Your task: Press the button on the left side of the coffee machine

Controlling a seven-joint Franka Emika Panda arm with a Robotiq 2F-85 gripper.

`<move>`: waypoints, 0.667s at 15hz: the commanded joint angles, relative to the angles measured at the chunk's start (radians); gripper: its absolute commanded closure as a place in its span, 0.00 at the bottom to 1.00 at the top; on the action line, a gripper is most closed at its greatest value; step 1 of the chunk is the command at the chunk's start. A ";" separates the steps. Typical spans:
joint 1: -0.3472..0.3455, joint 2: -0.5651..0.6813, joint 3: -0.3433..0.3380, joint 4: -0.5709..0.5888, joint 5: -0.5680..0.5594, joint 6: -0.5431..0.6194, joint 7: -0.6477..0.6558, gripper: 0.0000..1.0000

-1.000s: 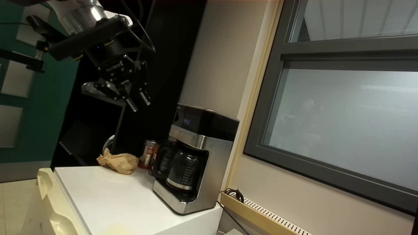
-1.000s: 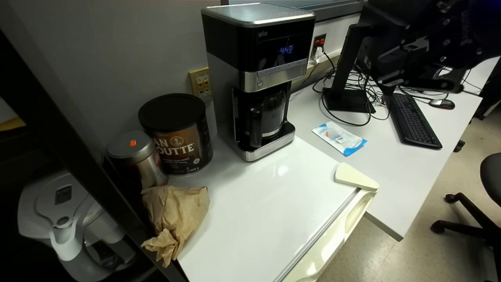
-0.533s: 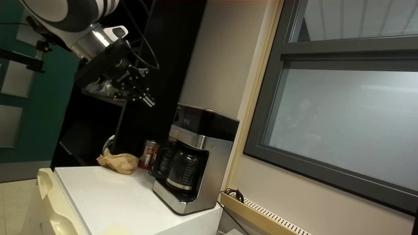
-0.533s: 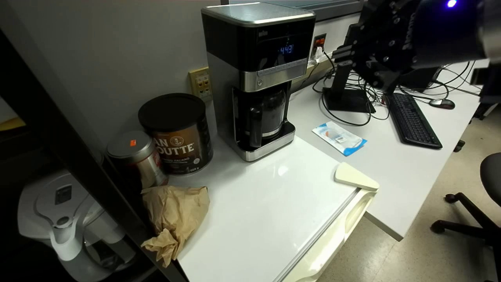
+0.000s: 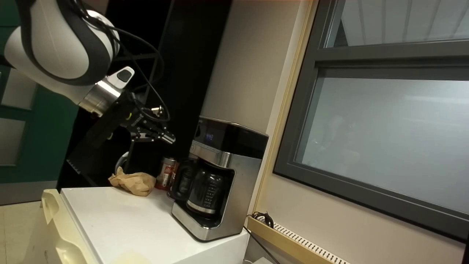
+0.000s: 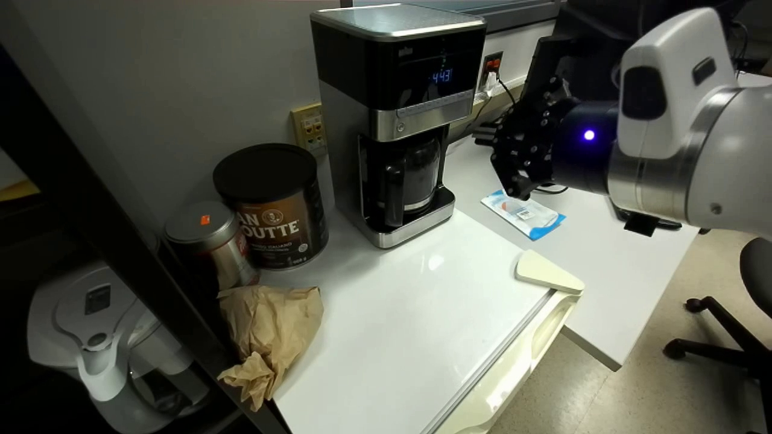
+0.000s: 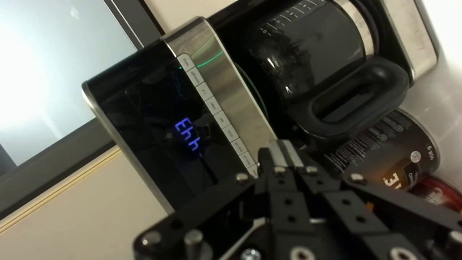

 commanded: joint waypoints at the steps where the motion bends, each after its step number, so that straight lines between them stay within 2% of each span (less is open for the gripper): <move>1: -0.008 0.086 0.027 0.080 -0.046 -0.086 0.056 1.00; 10: 0.009 0.213 0.034 0.235 -0.037 -0.164 0.048 1.00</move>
